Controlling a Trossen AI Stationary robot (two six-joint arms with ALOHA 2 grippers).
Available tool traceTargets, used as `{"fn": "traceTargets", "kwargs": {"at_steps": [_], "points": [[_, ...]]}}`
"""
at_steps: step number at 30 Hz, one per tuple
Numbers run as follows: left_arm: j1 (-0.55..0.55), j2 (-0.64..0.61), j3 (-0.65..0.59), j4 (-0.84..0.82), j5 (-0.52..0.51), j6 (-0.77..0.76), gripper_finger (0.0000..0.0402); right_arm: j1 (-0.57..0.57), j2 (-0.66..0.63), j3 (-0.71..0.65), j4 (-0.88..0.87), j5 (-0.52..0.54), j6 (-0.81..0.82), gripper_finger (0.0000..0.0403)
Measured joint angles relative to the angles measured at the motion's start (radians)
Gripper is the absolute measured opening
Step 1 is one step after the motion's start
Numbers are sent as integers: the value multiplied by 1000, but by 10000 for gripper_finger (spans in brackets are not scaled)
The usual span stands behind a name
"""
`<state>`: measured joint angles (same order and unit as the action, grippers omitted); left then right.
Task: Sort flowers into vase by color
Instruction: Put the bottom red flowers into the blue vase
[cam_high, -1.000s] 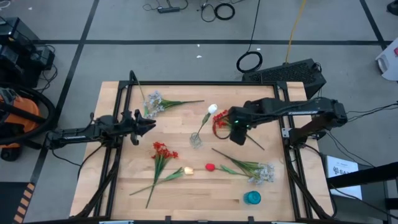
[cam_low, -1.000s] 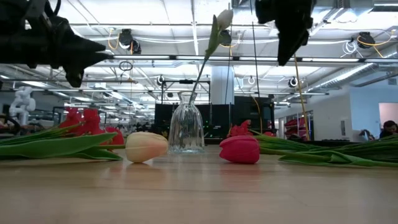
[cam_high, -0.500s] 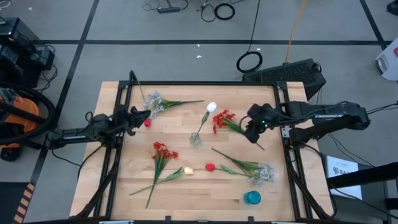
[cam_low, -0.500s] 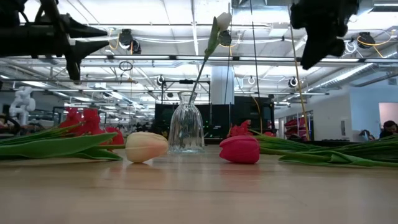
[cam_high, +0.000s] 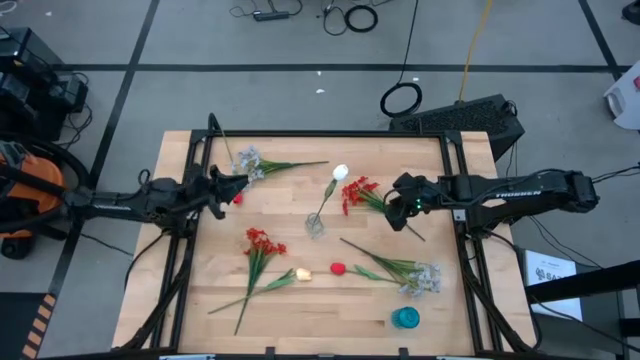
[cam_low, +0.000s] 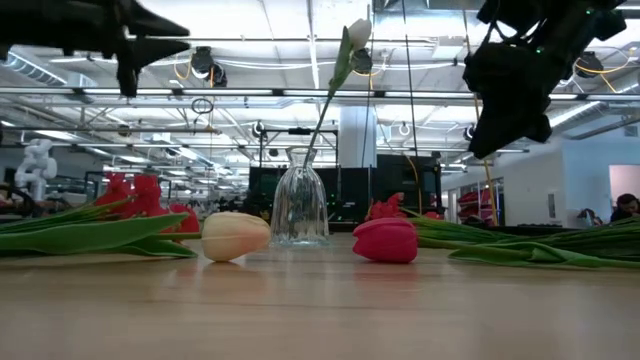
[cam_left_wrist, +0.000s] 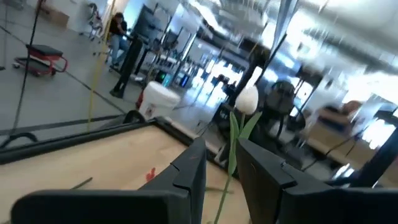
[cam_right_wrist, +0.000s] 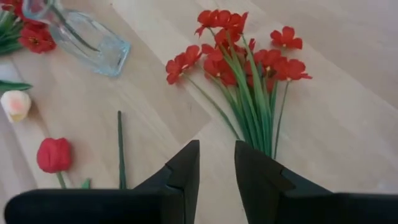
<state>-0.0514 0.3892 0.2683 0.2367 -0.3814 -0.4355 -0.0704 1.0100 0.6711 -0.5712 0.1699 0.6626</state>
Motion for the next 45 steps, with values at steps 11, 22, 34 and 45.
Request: {"fn": "traceTargets", "kwargs": {"at_steps": [11,22,34,45], "points": [[-150,476,400,-215,-200,-19,66,-226,0,0,-15,-167,-110,93],[-290,696,705,-763,-254,-444,65,-388,83,1,-46,-326,-174,93],[-375,747,705,-859,-198,-659,65,-319,240,1,-82,-278,-230,95],[-383,747,705,-851,-198,-659,65,-310,246,29,-111,-331,-168,90]]}}
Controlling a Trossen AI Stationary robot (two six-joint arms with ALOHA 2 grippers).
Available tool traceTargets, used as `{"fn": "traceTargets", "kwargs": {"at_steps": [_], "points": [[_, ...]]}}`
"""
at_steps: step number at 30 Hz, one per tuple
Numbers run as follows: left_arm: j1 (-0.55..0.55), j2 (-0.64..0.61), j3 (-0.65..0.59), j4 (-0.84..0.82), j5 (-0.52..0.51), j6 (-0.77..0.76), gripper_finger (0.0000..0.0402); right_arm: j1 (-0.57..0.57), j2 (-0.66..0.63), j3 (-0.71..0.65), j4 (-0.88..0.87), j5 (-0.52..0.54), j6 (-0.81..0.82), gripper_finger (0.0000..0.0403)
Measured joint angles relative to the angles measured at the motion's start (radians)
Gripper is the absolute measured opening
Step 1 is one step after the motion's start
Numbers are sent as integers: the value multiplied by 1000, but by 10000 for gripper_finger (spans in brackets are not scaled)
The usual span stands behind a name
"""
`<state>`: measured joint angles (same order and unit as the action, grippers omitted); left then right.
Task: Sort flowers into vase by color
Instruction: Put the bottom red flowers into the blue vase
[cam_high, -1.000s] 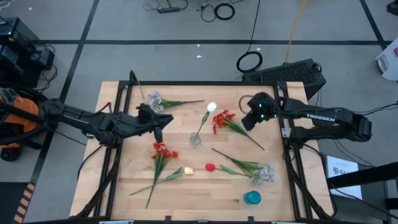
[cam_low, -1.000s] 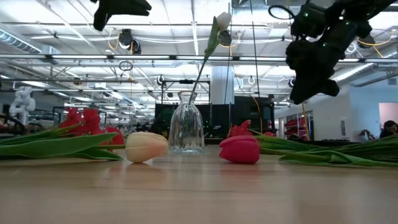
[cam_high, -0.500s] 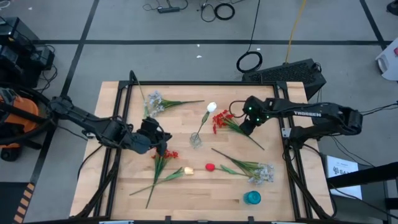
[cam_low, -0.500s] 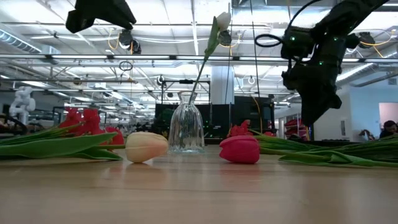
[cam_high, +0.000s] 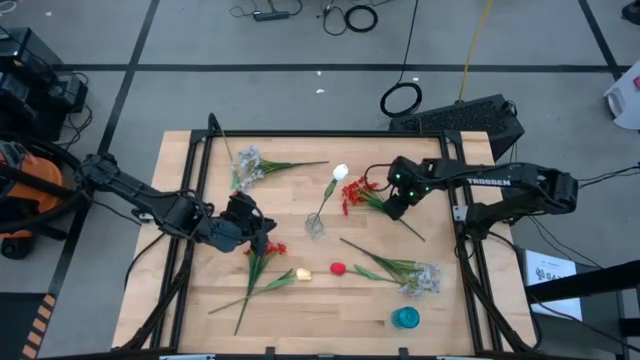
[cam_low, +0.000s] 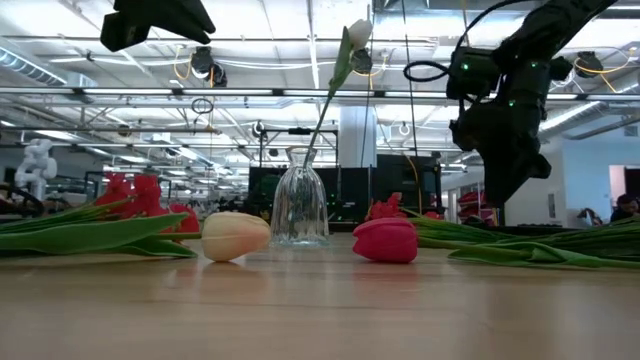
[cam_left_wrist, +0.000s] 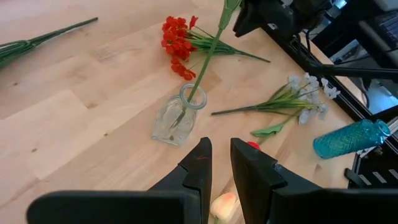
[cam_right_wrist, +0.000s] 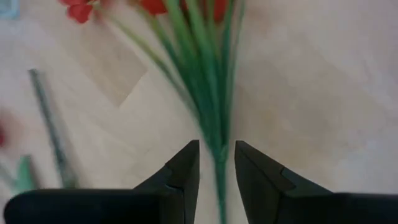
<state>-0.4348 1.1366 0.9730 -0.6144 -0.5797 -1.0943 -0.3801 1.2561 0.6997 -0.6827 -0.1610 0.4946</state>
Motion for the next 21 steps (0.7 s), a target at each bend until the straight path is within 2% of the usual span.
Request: {"fn": "traceTargets", "kwargs": {"at_steps": [2,9,12,15,21], "points": [[0,0,0,0,0,0,65,30,-4,29,-59,23,13,82],[1,0,0,-7,0,1,65,164,-5,160,-241,210,16,24],[1,0,0,-7,11,-1,65,189,-7,186,-290,212,19,6],[1,0,0,-7,71,-77,65,227,-24,175,-331,211,29,2],[-6,7,-16,-34,107,-167,65,326,-136,122,-350,212,188,1]]}}
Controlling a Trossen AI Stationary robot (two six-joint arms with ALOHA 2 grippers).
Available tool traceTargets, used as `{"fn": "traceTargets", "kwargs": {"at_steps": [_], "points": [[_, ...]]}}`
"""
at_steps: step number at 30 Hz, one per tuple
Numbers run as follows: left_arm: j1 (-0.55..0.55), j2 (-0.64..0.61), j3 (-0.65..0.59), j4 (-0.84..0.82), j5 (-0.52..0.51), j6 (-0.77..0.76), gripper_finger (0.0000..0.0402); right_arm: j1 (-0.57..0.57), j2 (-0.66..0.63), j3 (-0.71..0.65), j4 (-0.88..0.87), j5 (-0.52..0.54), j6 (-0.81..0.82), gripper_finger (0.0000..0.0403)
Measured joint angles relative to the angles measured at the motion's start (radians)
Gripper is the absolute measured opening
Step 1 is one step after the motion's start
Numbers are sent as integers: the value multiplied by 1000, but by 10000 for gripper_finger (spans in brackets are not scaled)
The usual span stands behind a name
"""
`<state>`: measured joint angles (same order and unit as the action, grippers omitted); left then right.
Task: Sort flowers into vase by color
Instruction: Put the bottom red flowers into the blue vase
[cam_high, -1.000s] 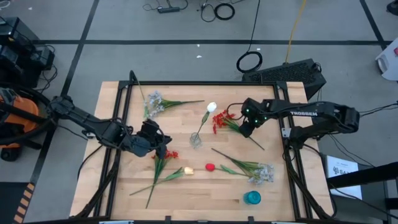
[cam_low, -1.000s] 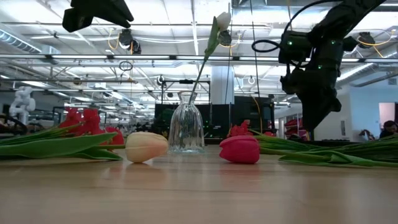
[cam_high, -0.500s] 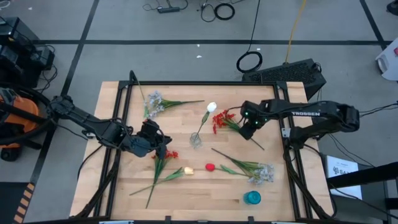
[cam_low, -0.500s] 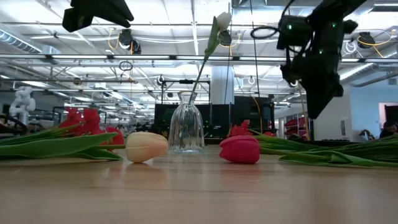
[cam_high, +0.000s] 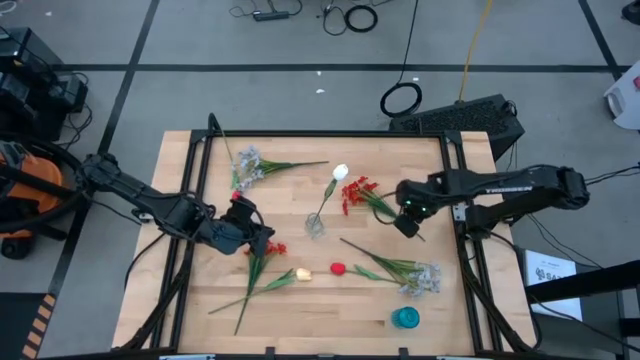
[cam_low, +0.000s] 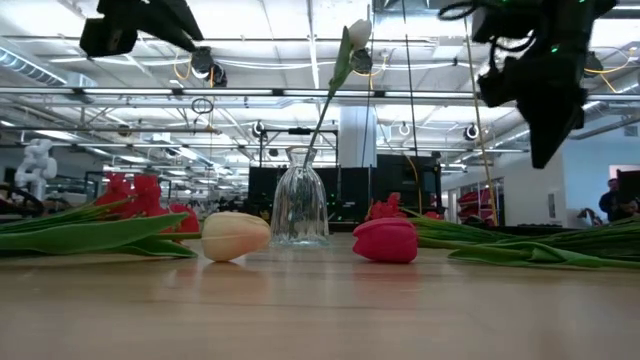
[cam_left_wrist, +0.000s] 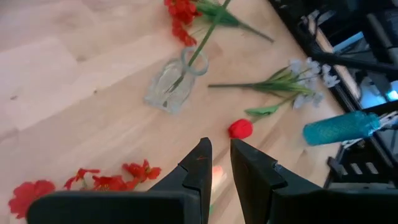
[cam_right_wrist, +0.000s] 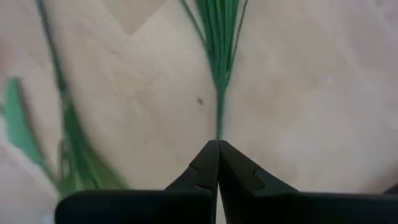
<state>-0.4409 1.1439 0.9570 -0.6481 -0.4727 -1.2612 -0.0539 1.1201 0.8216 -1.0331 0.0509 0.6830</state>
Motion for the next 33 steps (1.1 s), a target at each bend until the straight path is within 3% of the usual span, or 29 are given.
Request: {"fn": "traceTargets", "kwargs": {"at_steps": [9,15,28,33], "points": [[4,92,-17,-59,153,-233,65,74,-126,-9,12,7,114,1],[4,227,-17,-124,351,-349,75,88,-134,-9,12,30,111,0],[-3,448,-17,-126,685,-424,209,109,-134,-9,12,31,99,0],[-45,479,-17,-120,707,-495,235,109,-134,-9,12,34,98,0]]}}
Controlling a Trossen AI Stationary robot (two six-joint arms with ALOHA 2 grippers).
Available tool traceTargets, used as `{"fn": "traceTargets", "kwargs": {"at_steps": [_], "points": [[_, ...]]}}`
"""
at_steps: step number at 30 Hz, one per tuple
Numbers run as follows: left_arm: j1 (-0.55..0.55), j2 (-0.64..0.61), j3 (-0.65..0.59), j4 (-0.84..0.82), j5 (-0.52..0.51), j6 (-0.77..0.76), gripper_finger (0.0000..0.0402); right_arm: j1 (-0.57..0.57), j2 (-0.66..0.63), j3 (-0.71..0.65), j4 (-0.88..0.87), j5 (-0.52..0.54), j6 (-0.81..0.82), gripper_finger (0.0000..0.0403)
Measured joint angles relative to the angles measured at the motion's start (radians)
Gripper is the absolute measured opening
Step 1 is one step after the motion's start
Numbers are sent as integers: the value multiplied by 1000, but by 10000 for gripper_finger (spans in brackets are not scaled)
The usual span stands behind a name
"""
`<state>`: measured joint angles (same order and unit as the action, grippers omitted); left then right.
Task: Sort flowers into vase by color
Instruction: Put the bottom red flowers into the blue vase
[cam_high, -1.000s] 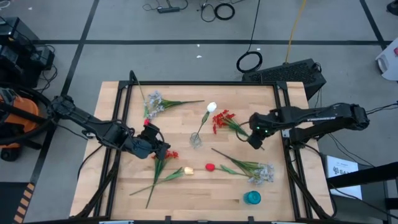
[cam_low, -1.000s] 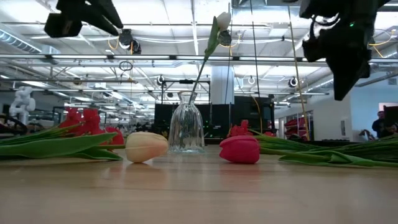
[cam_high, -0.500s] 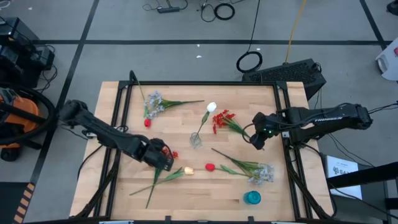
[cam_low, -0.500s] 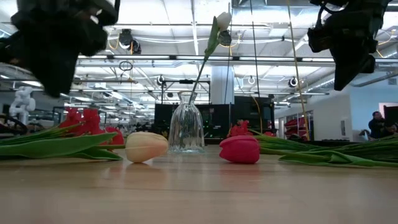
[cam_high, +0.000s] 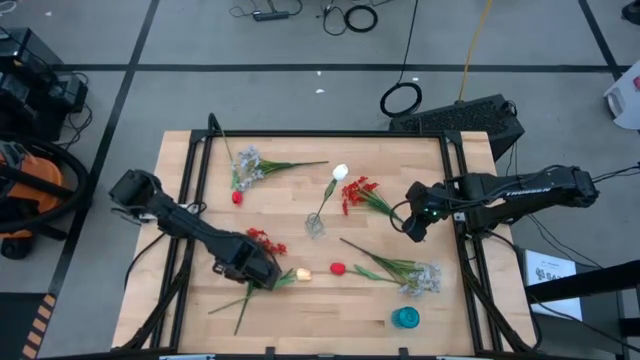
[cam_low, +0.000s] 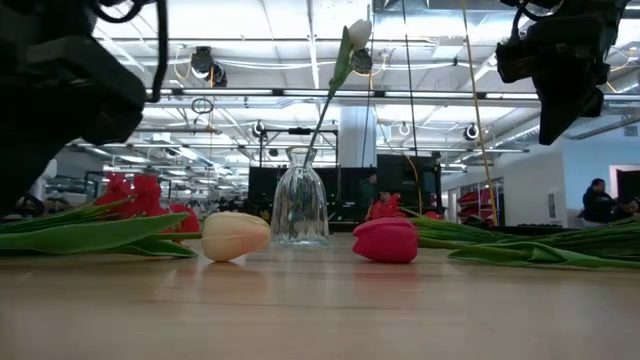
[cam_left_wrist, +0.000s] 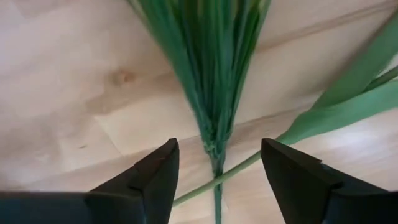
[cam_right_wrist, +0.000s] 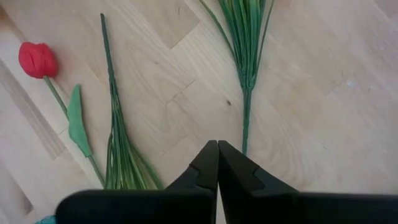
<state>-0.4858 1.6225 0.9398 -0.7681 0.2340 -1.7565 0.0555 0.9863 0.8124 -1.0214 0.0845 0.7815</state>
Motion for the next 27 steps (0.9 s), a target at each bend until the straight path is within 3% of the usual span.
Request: {"fn": "traceTargets", "kwargs": {"at_steps": [12,16,22,27], "points": [[-34,105,5,6,-54,-16,229,0,0,0,32,0,-8,0],[-25,114,6,11,-51,-15,175,0,0,0,52,-1,-16,0],[-22,100,4,4,-104,-23,26,0,0,0,71,-1,-16,0],[-17,70,14,-47,-331,-46,18,0,0,0,71,-3,-16,0]]}}
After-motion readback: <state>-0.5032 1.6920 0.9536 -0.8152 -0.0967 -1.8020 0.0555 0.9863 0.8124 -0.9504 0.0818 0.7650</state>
